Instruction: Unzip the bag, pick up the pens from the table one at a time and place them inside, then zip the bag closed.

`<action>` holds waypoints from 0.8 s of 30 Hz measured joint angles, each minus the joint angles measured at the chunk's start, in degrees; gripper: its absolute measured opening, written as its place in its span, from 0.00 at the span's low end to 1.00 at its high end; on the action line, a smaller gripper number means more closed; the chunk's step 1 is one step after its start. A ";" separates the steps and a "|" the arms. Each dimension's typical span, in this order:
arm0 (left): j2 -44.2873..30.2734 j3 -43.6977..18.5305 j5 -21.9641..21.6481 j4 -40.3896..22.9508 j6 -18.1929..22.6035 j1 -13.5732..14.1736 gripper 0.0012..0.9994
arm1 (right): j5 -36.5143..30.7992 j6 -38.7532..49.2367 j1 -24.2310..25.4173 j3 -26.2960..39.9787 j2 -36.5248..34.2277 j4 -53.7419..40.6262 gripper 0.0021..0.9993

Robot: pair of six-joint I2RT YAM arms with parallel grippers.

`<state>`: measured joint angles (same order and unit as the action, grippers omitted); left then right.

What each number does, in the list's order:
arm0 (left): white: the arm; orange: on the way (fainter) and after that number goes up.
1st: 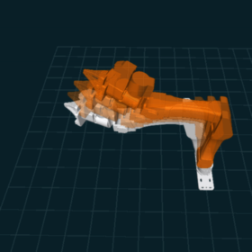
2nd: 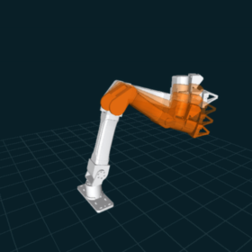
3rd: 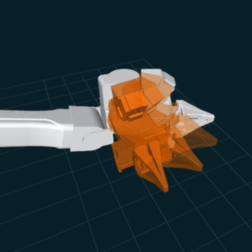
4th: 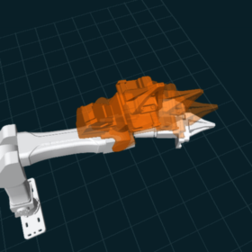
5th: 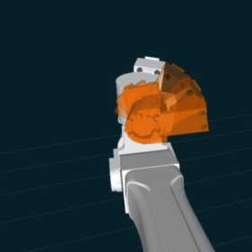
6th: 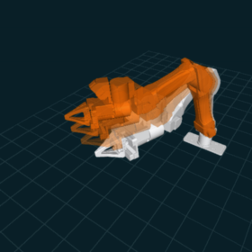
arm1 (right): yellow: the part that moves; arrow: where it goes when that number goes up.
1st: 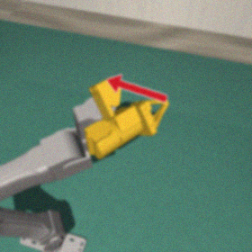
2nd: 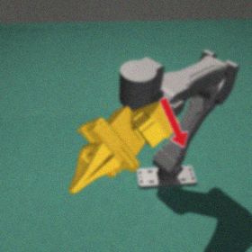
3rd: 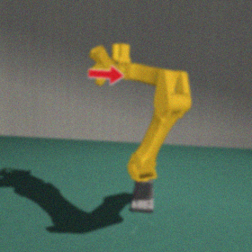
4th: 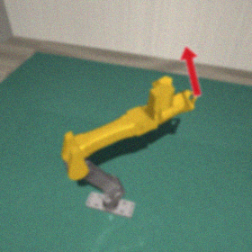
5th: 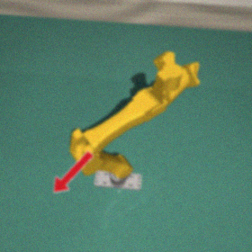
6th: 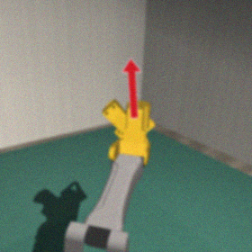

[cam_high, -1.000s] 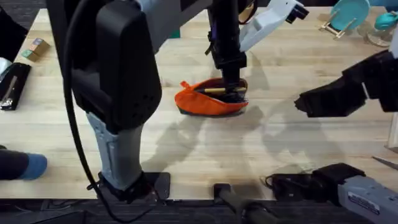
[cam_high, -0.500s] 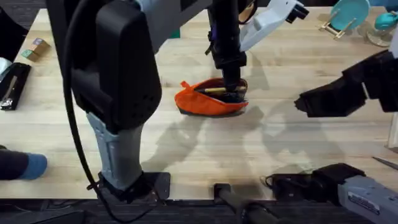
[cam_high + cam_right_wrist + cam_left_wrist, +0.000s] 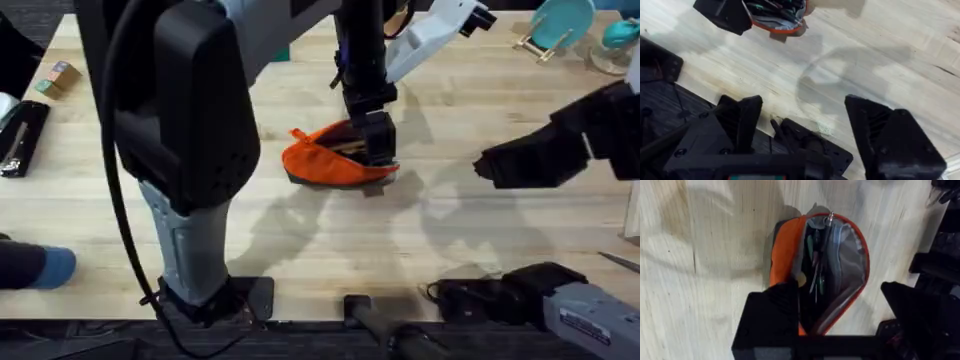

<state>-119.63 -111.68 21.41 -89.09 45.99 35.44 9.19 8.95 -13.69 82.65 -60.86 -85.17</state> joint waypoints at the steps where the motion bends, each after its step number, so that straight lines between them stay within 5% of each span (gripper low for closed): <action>1: 0.00 0.00 0.00 -0.07 -0.44 0.00 1.00 | 0.00 0.00 0.00 0.00 0.00 0.00 1.00; 12: 1.02 -1.46 -1.64 -0.06 -5.25 0.00 1.00 | 0.00 0.00 0.00 0.00 0.00 0.00 1.00; 24: 14.00 -2.43 -5.18 1.87 -11.50 0.00 1.00 | 0.00 0.00 0.00 0.00 0.00 0.00 1.00</action>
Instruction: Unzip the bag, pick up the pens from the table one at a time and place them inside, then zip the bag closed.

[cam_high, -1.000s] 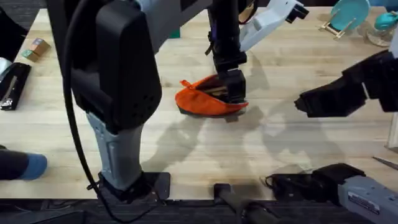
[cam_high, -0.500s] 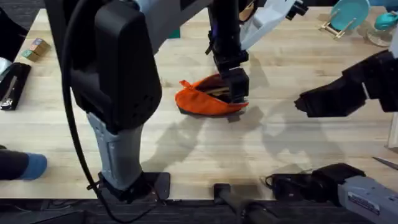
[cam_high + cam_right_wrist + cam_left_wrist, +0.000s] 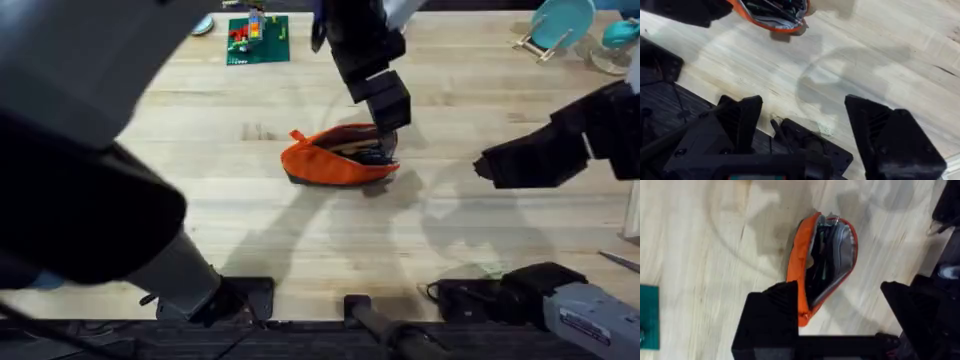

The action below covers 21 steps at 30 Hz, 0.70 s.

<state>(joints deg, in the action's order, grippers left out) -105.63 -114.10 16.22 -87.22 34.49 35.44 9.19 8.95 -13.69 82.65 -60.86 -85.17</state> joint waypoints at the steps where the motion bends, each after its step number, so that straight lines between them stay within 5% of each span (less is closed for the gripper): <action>1: 0.76 0.00 -0.41 -0.12 -0.62 0.00 1.00 | 0.00 0.00 0.00 0.00 0.00 0.00 1.00; 8: 5.65 0.00 -1.50 -2.19 -3.09 -1.13 1.00 | 0.02 -0.02 0.00 0.00 0.00 0.00 1.00; 21: 18.02 0.65 -1.90 -4.44 -4.12 -10.62 1.00 | 1.07 0.00 0.00 0.00 0.00 0.35 1.00</action>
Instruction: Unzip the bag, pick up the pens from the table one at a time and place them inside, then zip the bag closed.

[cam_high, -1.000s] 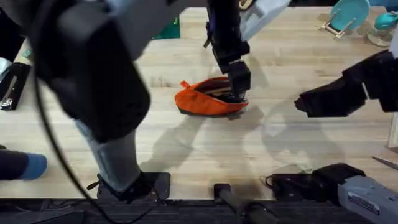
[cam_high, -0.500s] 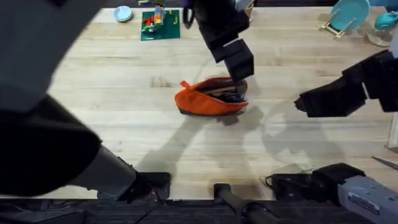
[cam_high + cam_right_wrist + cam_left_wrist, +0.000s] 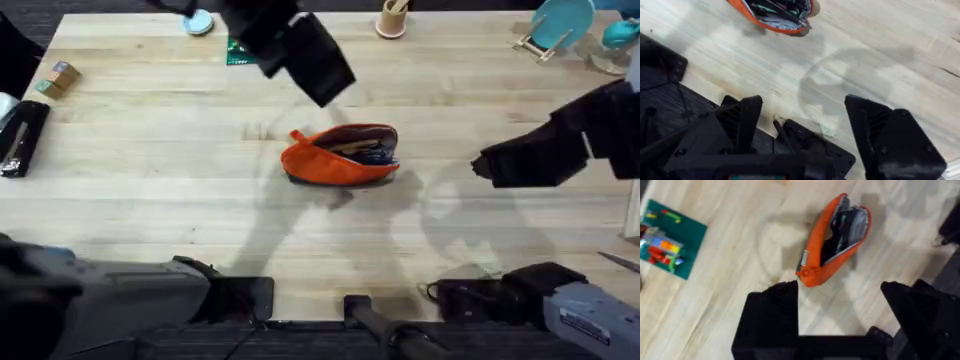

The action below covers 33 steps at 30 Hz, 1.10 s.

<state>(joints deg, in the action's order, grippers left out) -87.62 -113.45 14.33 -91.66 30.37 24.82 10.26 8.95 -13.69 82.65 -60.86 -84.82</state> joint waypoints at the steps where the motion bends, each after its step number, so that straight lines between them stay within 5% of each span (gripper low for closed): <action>1: 0.94 0.87 -0.03 0.56 -0.08 -0.54 1.00 | 0.00 0.00 0.00 0.00 0.00 0.22 1.00; 14: 18.68 29.86 0.14 14.82 -4.03 -7.76 1.00 | 0.00 -0.24 0.00 0.00 -3.64 1.74 1.00; 25: 29.15 46.55 8.31 20.54 -3.40 -21.88 1.00 | -0.03 -0.44 -0.78 4.81 -10.47 3.39 1.00; 33: 30.58 51.82 19.82 22.99 4.91 -33.48 1.00 | -2.69 -1.37 -6.73 12.70 -18.22 2.91 1.00</action>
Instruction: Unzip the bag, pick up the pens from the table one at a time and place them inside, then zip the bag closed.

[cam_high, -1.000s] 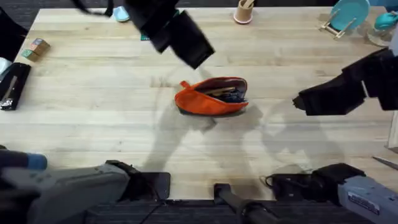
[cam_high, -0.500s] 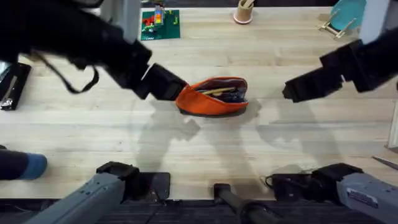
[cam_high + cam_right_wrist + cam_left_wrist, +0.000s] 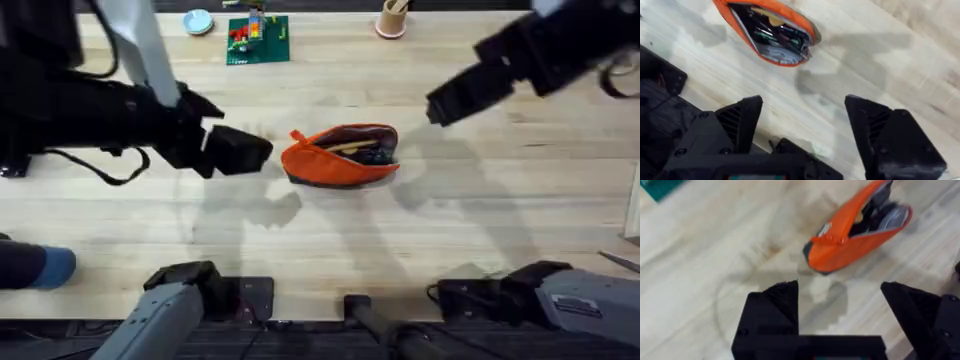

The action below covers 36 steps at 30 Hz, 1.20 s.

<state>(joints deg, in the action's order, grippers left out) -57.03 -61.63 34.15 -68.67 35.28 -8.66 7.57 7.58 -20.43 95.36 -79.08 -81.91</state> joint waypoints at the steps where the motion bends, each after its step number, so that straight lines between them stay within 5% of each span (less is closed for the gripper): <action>1: 0.02 0.00 1.69 0.23 1.06 -1.19 1.00 | -0.74 -0.16 -0.98 1.05 -1.13 -0.08 1.00; 13: -7.62 1.03 11.40 3.17 8.31 -6.44 1.00 | -4.77 -2.31 -8.65 12.99 -12.20 -0.85 1.00; 18: -12.50 3.24 16.67 1.24 17.05 -8.05 1.00 | -5.26 -3.05 -12.42 18.07 -17.13 -0.46 1.00; 28: -20.83 3.96 23.03 -8.49 37.57 -15.63 1.00 | -5.24 -5.04 -18.93 19.88 -22.20 3.39 1.00; 36: -26.79 3.96 24.18 -8.06 43.16 -20.32 1.00 | -5.24 -6.17 -22.32 19.97 -23.84 5.86 1.00</action>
<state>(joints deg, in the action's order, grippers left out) -83.82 -57.67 58.33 -76.73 78.44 -28.98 2.33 1.41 -42.75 115.33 -102.92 -76.05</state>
